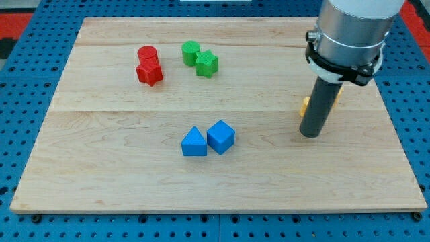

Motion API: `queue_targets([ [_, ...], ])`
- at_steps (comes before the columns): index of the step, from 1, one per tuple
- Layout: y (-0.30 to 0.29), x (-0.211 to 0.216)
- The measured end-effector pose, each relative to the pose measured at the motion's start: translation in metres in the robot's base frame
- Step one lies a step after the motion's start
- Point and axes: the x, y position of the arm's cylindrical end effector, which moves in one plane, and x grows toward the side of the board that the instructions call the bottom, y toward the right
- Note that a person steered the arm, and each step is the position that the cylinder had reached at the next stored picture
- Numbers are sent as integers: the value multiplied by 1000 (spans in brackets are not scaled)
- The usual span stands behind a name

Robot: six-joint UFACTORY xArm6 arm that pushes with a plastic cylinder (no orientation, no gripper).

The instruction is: Move the yellow heart into the yellow hexagon

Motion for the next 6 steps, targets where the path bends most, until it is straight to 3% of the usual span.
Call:
queue_targets([
  [2,-17,-17],
  [4,21,-53],
  [6,-1,-48],
])
